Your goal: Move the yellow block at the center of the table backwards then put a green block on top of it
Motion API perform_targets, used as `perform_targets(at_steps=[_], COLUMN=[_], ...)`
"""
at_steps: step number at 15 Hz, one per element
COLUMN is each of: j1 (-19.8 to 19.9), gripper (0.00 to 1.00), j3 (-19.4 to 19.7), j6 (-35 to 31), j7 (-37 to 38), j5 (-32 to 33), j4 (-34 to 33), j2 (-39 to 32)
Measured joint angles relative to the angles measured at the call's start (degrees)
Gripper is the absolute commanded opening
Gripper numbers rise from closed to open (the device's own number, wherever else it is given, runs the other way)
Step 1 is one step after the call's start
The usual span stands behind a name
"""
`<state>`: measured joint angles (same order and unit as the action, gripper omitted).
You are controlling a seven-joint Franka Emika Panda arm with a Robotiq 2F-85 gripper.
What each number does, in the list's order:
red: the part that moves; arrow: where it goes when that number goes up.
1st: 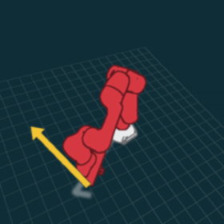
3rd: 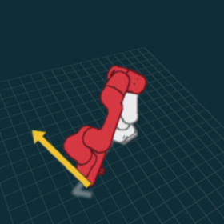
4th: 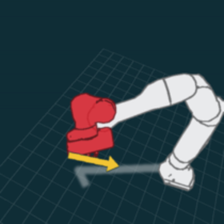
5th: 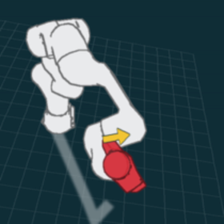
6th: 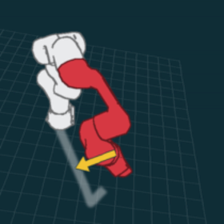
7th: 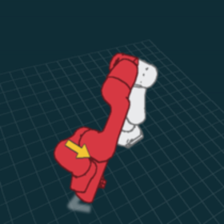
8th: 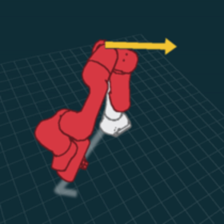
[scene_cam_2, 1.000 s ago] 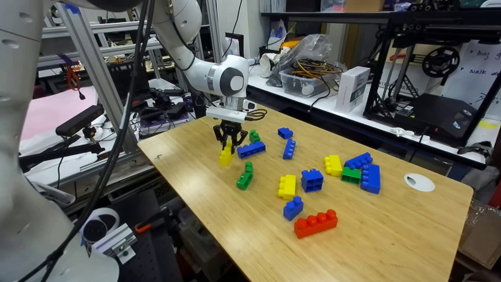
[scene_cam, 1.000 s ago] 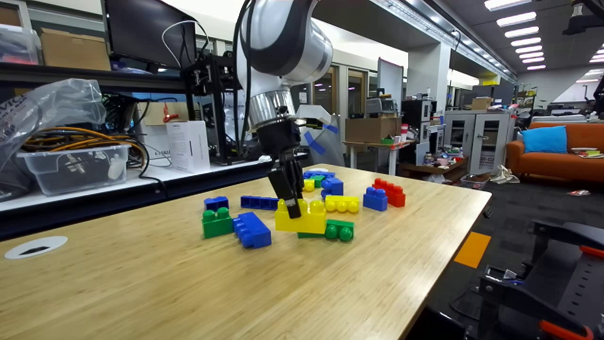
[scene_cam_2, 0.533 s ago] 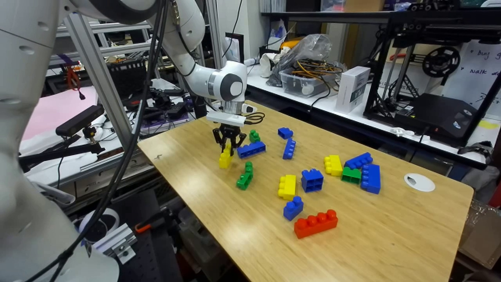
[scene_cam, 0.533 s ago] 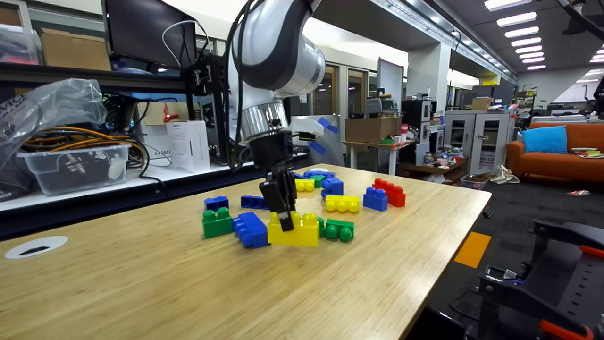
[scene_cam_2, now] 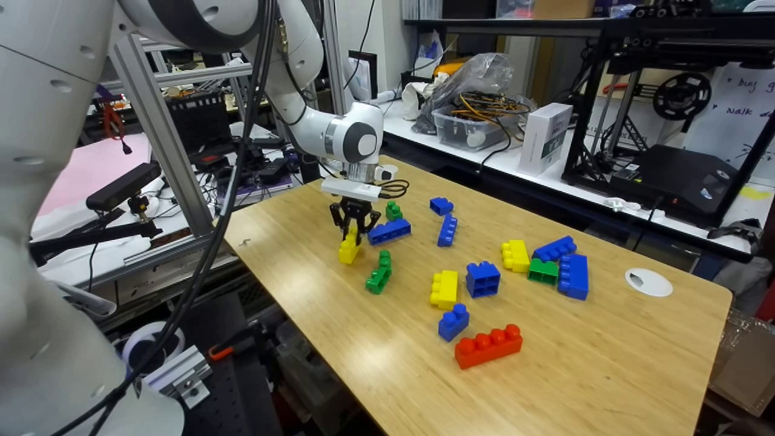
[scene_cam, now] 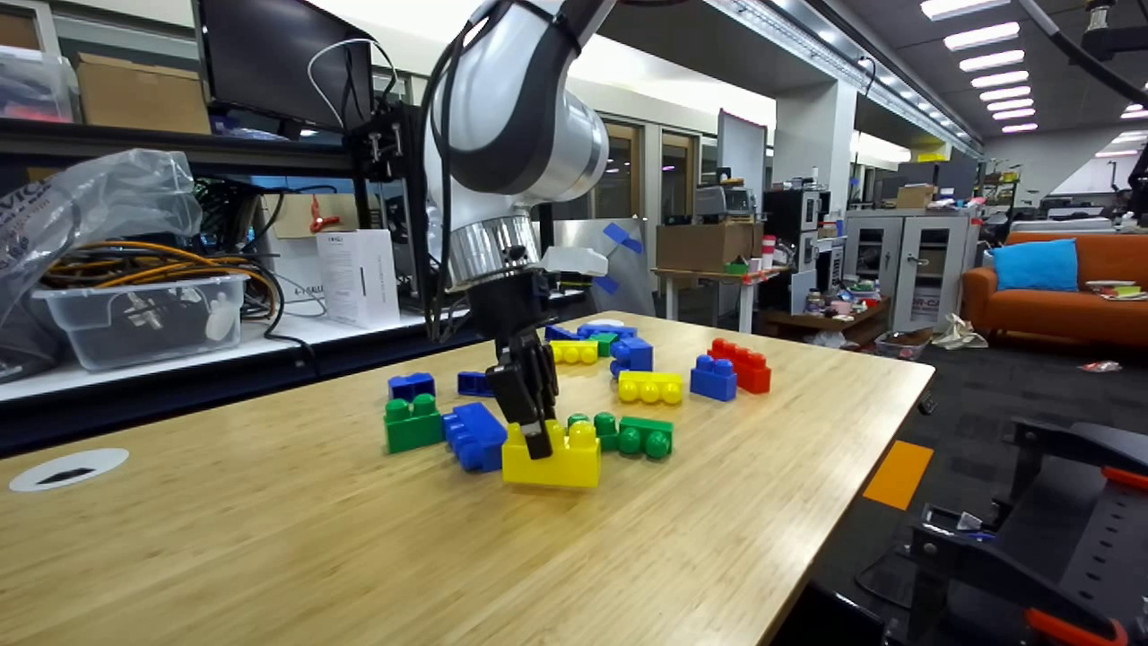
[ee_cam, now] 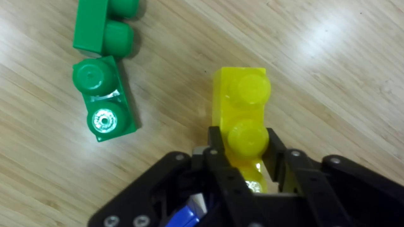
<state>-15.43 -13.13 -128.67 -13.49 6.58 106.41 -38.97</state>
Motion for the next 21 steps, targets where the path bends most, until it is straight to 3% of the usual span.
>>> perform_targets(at_steps=[1, 2, 7, 10, 14, 18, 21], j1=[0.0, 0.0, -0.4, -1.0, -0.7, 2.0, 4.6], gripper=[0.60, 0.61, 0.95, 1.00, 1.00, 1.00, 1.00], j3=[0.0, 0.0, 0.0, 0.0, 0.1, 1.7, 4.3], j6=[0.0, 0.0, 0.2, 1.2, 3.4, 4.2, 4.2], j7=[0.0, 0.0, 0.0, 0.0, 0.1, 0.5, 3.5], j5=[0.1, 0.5, 3.3, 5.7, 5.9, 4.1, 1.7], j4=[-0.2, -0.4, -0.4, -0.2, 0.4, 0.1, -1.7], j2=[-0.4, -0.7, -0.8, 1.3, 10.4, 18.5, 19.4])
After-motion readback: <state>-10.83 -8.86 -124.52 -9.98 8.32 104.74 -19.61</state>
